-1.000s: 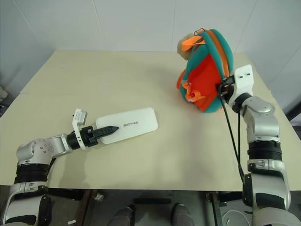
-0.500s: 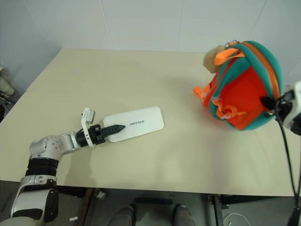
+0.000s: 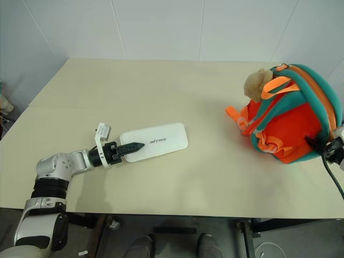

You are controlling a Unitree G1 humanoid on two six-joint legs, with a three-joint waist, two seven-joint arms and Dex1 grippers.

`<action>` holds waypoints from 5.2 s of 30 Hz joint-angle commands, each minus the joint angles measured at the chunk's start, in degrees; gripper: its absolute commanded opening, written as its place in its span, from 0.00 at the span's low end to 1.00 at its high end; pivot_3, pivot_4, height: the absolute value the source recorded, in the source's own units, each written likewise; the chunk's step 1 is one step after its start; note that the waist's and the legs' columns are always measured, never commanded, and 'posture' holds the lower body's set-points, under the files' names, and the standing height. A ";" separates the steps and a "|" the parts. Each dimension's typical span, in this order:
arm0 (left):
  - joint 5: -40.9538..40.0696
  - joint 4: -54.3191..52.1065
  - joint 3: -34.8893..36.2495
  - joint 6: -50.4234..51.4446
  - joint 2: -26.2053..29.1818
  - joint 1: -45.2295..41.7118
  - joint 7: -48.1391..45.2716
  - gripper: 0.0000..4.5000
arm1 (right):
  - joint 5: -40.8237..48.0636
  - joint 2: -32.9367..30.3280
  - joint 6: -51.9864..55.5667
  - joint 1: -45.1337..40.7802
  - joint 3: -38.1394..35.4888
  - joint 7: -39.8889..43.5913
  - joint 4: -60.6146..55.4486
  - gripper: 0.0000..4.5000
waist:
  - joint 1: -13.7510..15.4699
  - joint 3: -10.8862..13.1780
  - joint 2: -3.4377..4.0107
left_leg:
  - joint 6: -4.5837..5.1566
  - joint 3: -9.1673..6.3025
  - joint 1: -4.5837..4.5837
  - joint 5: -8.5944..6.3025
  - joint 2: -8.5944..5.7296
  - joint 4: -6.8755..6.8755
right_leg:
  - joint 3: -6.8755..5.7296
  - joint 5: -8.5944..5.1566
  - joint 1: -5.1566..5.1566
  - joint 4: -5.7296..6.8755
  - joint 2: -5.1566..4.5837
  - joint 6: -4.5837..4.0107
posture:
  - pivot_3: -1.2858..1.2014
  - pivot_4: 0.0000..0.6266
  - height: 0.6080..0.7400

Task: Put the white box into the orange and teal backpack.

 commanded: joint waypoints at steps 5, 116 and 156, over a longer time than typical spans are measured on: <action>1.89 2.97 -1.83 -1.29 -0.01 -3.23 -2.62 0.28 | 1.81 -0.23 2.19 8.45 -11.67 -4.60 -7.21 0.99 | 0.35 0.00 0.00 | 0.02 0.00 -0.02 -0.01 0.00 0.00 | -0.01 0.01 0.01 -0.05 0.00 -0.04 | 0.52 0.24 1.00; -6.81 -31.24 7.62 -16.67 14.43 8.01 -7.44 0.28 | 37.22 12.34 58.47 -21.63 26.59 21.71 -29.39 0.00 | -1.22 0.04 -0.13 | 0.22 0.97 -0.14 -0.68 0.55 0.25 | 0.92 0.16 -0.65 0.03 0.56 -0.15 | 0.52 0.24 1.00; 19.33 -2.92 -11.97 -37.52 2.33 -22.18 -23.35 0.28 | 38.35 13.59 59.88 -18.86 24.72 18.93 -32.97 0.00 | 0.87 0.02 -0.14 | 0.36 0.98 -0.44 -0.90 0.57 1.07 | 1.03 0.46 -0.58 0.04 0.67 0.40 | 0.52 0.24 1.00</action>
